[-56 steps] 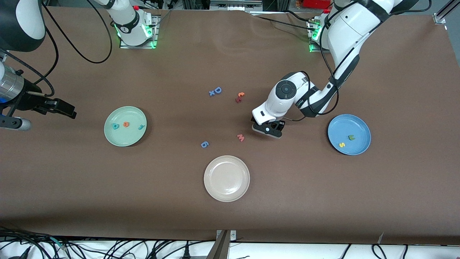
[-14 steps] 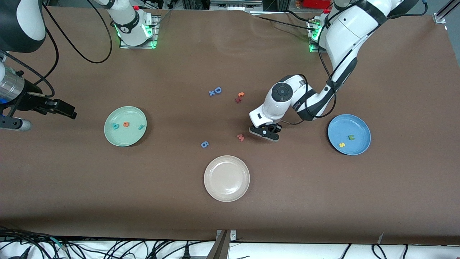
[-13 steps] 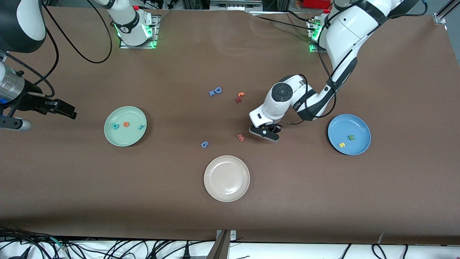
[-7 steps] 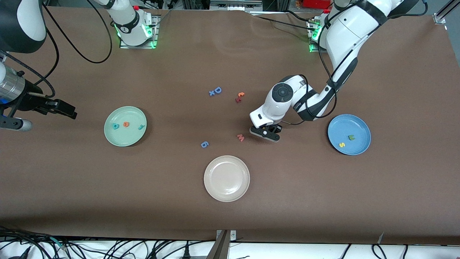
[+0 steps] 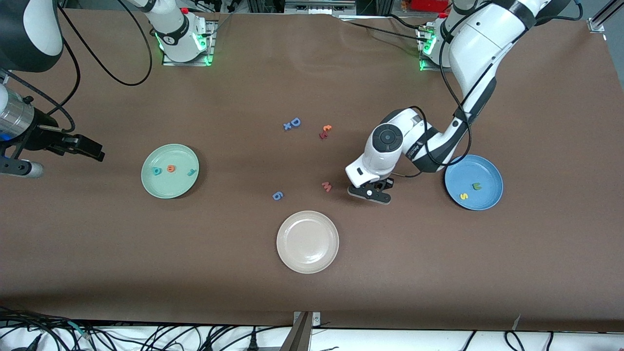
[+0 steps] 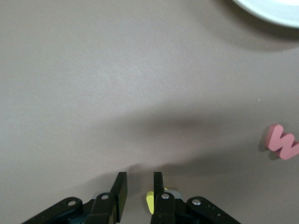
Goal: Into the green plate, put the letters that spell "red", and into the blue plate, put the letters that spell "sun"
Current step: 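Close the left gripper on the yellow u and lift it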
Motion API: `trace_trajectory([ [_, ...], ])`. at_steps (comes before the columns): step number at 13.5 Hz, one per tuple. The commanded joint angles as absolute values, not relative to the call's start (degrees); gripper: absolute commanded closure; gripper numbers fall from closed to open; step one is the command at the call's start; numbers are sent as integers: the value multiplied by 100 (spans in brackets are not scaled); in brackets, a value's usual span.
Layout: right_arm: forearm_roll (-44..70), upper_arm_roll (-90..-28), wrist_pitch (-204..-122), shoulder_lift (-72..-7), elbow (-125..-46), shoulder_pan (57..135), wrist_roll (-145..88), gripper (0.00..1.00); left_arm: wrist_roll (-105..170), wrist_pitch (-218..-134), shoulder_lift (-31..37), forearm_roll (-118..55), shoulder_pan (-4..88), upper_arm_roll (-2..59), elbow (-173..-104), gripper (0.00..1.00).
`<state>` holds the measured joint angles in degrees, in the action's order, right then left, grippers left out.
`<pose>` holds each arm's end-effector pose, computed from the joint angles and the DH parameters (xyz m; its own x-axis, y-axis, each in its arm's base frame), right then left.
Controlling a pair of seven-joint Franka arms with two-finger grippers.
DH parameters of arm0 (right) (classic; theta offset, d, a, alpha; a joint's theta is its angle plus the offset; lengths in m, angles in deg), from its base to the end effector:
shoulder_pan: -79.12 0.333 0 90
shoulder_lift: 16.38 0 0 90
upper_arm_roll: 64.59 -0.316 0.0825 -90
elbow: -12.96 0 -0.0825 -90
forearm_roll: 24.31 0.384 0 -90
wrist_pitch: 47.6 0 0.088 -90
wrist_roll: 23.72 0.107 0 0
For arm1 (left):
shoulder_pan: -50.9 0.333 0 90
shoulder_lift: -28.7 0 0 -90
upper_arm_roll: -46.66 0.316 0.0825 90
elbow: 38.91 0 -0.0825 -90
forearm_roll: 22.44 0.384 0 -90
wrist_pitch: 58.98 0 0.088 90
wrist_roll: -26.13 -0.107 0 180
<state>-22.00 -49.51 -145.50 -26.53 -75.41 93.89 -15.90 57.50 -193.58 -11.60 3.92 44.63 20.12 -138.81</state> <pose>0.6145 0.0128 0.5496 0.9897 -0.1432 -0.0038 -0.1432 -0.9897 0.0065 0.5753 -0.3310 0.2039 0.9669 -0.2546 0.0167 -0.2541 -0.9668 -0.0255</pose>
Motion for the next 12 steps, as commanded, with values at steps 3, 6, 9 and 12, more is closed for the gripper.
trace_trajectory([
  [3, -2211, -4956, -14621, -2561, -7651, 9388, -1537, 0, 5522, -19240, -1252, 182, 4518, 1976, -13752, 70],
  [6, -2211, -4956, -14621, -2561, -7651, 9388, -1537, 0, 5531, -19240, -1279, 42, 4501, 1985, -13805, 70],
  [9, -2211, -4956, -14621, -2561, -7651, 9388, -1537, 0, 5601, -19240, -1287, -99, 4509, 1976, -13858, 69],
  [12, -2211, -4956, -14621, -2561, -7677, 9388, -1537, 0, 5601, -19240, -1287, -222, 4527, 1976, -13893, 68],
])
